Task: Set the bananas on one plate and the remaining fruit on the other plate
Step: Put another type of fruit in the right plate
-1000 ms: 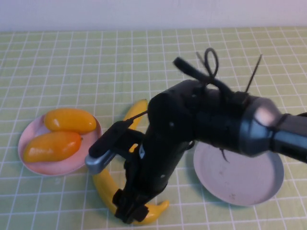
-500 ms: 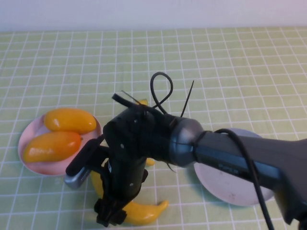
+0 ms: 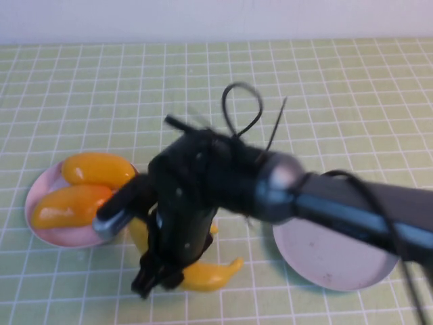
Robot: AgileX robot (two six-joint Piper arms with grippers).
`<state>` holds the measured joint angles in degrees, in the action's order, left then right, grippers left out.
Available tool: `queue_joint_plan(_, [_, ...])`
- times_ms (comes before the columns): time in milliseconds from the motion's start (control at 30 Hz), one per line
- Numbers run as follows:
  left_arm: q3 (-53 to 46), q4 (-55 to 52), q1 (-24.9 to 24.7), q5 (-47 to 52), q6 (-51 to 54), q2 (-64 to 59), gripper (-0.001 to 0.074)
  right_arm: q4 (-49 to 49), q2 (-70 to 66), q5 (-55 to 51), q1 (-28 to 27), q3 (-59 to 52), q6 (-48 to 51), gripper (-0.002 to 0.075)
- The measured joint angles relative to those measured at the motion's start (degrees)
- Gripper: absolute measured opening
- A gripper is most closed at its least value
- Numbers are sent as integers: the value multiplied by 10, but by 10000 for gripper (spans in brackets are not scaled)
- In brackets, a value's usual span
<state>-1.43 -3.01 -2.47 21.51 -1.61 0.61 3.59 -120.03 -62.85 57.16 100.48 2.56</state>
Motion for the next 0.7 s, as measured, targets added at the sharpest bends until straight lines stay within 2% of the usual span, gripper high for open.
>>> queue_joint_plan(167, [0, 0, 0, 0, 0, 0, 4, -79, 119, -16, -29, -36, -132, 316])
queue_joint_plan(333, [0, 0, 0, 0, 0, 0, 4, -155, 228, -20, -120, -147, -205, 316])
queue_joint_plan(533, [0, 0, 0, 0, 0, 0, 4, -147, 254, -4, -245, -257, -216, 316])
queue_joint_plan(700, [0, 0, 0, 0, 0, 0, 4, -96, 243, 64, -290, -310, -206, 316])
